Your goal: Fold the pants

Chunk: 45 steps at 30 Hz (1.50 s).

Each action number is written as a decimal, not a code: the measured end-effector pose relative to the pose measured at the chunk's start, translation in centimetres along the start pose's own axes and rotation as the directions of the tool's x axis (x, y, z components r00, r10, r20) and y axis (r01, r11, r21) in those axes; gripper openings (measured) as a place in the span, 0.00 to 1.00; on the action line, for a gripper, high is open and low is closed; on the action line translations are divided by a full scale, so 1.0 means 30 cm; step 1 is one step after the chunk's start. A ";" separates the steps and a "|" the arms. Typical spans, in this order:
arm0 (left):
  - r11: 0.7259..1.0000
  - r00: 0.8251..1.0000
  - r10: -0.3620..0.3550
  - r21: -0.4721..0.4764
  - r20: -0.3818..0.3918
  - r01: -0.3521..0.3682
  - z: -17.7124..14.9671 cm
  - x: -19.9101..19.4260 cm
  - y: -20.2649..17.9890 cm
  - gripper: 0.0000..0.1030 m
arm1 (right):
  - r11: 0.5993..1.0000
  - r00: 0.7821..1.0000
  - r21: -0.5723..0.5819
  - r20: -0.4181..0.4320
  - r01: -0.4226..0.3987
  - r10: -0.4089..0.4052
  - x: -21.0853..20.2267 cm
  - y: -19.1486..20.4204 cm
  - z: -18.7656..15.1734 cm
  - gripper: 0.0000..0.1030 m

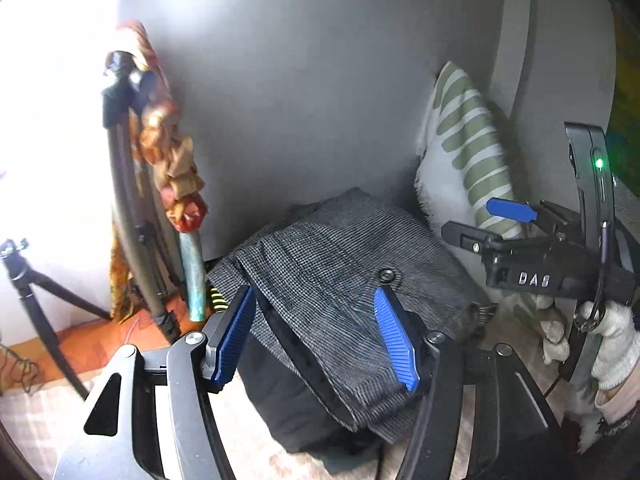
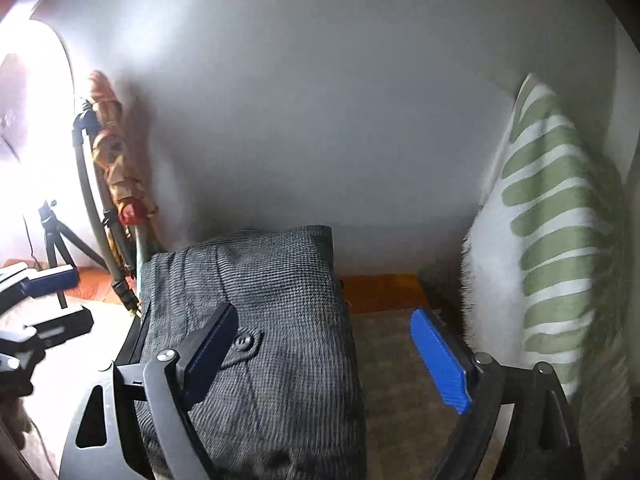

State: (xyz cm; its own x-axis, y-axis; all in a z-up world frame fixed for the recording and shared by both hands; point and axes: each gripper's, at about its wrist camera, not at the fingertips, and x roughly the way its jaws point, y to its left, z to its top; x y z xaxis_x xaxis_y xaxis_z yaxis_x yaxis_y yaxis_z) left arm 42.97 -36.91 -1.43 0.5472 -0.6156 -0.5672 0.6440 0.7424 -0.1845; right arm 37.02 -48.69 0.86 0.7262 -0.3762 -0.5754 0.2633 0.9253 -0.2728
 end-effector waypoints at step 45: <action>0.998 0.994 0.059 0.006 0.091 -0.060 -0.577 -0.796 0.005 0.79 | 0.992 0.997 0.127 0.078 0.014 -0.024 -0.724 0.510 -0.601 1.00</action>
State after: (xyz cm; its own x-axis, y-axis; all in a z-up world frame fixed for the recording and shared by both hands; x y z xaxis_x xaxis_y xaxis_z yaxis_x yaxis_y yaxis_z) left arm 20.76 -17.51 -1.82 0.6310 -0.5919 -0.5014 0.6130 0.7766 -0.1453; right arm 13.82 -27.21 -4.72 0.7667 -0.3938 -0.5070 0.3522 0.9183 -0.1807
